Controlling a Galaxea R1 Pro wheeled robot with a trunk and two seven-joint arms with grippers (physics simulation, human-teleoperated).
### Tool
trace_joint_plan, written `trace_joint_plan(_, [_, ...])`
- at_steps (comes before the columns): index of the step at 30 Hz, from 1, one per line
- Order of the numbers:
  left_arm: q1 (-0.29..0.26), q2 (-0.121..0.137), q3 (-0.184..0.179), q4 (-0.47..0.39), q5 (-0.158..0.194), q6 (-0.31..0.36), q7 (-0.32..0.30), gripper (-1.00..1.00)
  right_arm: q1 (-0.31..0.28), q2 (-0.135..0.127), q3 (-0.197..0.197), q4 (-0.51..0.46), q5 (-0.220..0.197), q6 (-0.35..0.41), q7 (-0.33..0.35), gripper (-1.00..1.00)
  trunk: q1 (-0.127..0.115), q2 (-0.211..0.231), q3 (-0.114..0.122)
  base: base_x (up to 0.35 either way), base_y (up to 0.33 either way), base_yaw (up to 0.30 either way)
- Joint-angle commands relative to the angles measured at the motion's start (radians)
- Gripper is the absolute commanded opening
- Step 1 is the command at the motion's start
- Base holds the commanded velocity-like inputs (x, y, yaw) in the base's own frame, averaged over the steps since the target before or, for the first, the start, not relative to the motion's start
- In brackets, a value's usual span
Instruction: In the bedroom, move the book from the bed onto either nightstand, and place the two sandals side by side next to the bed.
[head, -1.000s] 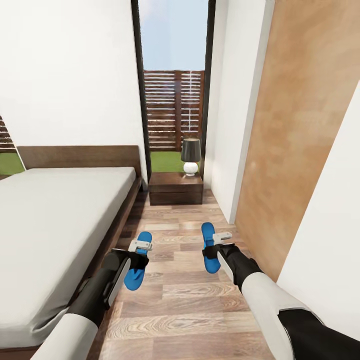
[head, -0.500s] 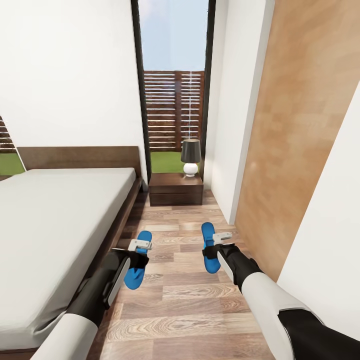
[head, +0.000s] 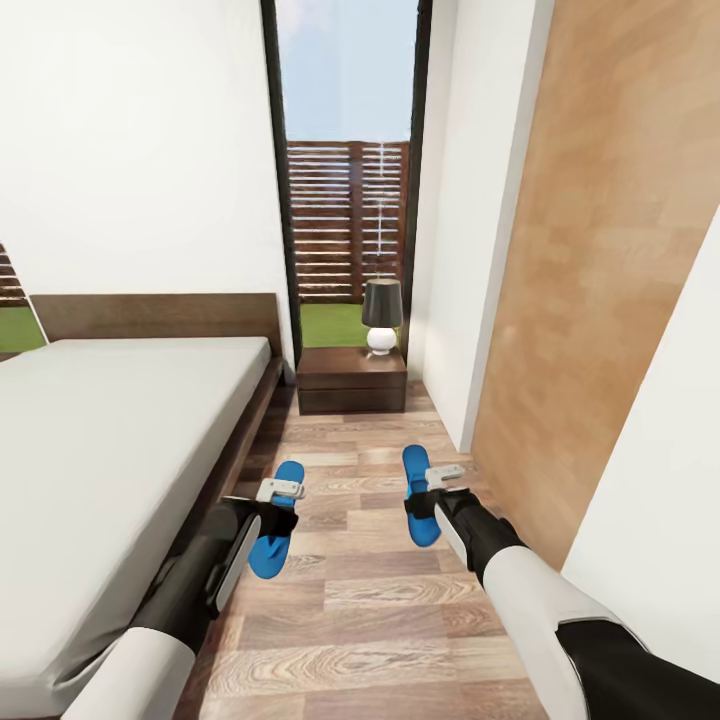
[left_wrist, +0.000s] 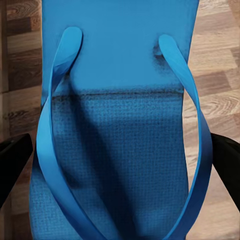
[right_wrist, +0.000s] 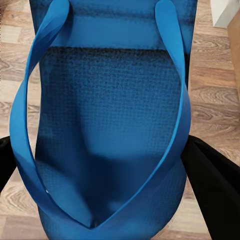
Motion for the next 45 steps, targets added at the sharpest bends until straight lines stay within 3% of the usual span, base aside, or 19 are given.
trace_joint_plan(1, [-0.001,0.000,-0.001,-0.001,-0.001,0.004,0.000,-1.00,0.004,0.000,0.002,-0.002,0.007,-0.006,-0.001,-1.00,0.000,0.000,-0.001,0.047,0.000,0.000])
trace_joint_plan(6, [-0.001,0.000,-0.001,0.003,-0.001,0.004,0.001,-1.00,0.030,0.000,0.002,-0.002,0.007,-0.094,0.003,-1.00,0.000,0.000,-0.001,0.023,0.000,0.000])
trace_joint_plan(12, [-0.001,0.000,-0.001,0.006,-0.002,0.004,0.001,-1.00,0.038,0.000,0.002,-0.002,0.007,-0.126,0.009,-1.00,0.000,0.000,-0.001,0.006,0.000,0.000])
trace_joint_plan(45, [-0.001,0.000,-0.005,0.007,-0.003,0.002,0.001,-1.00,0.041,-0.001,0.000,-0.004,0.005,-0.112,0.015,-1.00,0.000,0.000,-0.024,0.004,-0.035,0.121])
